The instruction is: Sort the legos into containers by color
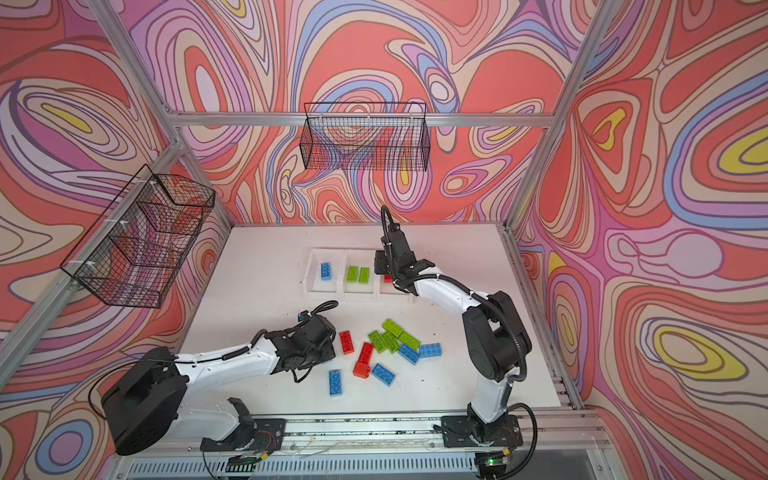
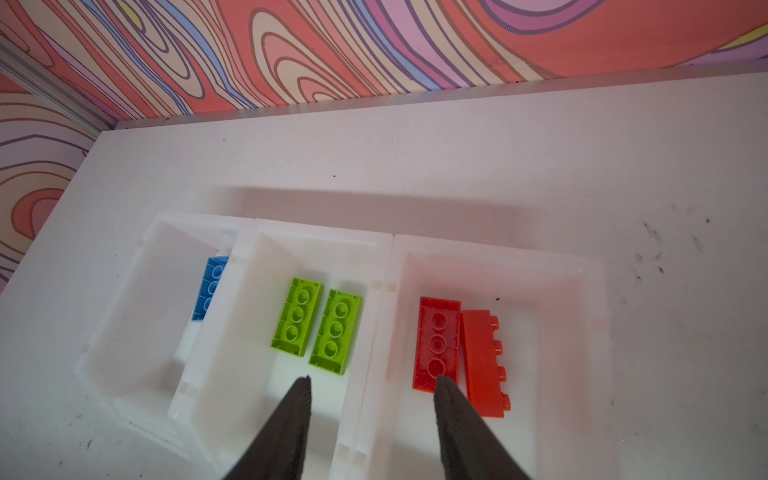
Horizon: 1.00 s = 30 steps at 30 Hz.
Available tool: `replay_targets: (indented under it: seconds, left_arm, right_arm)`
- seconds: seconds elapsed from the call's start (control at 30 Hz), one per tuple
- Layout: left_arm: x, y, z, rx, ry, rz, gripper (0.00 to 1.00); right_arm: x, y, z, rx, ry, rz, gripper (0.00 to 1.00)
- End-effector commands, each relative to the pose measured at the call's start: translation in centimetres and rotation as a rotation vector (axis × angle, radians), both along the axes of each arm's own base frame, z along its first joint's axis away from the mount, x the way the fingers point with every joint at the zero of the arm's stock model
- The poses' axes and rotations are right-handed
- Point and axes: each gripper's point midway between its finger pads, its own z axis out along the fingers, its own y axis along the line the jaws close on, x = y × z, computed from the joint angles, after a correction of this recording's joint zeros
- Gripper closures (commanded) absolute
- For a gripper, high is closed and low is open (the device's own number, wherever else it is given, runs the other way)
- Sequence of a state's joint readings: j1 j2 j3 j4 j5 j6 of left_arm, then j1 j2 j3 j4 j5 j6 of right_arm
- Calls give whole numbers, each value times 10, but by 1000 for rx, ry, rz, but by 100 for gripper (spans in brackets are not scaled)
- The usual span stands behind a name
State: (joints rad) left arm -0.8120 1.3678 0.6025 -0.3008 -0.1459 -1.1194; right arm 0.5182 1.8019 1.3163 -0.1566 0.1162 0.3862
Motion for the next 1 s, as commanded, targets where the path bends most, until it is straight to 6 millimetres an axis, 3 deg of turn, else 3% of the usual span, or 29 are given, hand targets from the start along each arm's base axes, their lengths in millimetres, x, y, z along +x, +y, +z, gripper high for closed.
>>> replay_targets:
  seconds: [0.0,0.2,0.47,0.7,0.8,0.97]
  left_arm:
    - [3,-5,2,11,-7,-26,57]
    - [9,-5,15,48,-39,-83,70]
    - [42,-5,80,122,-197,-184,73]
    - [105,27,125,171,-314,-194,73]
    - [139,35,132,196,-339,-211,73]
    - [192,27,129,220,-356,-282,73]
  right_arm:
    - [-4,-8,21,23,-40,-20,49]
    - [-16,-14,18,11,-22,-3,50]
    - [-49,-19,-7,-10,57,68,51]
    - [-82,-21,-29,34,129,86,52]
    - [-97,-12,-32,11,133,103,52]
    - [-123,15,-36,-3,140,174,52]
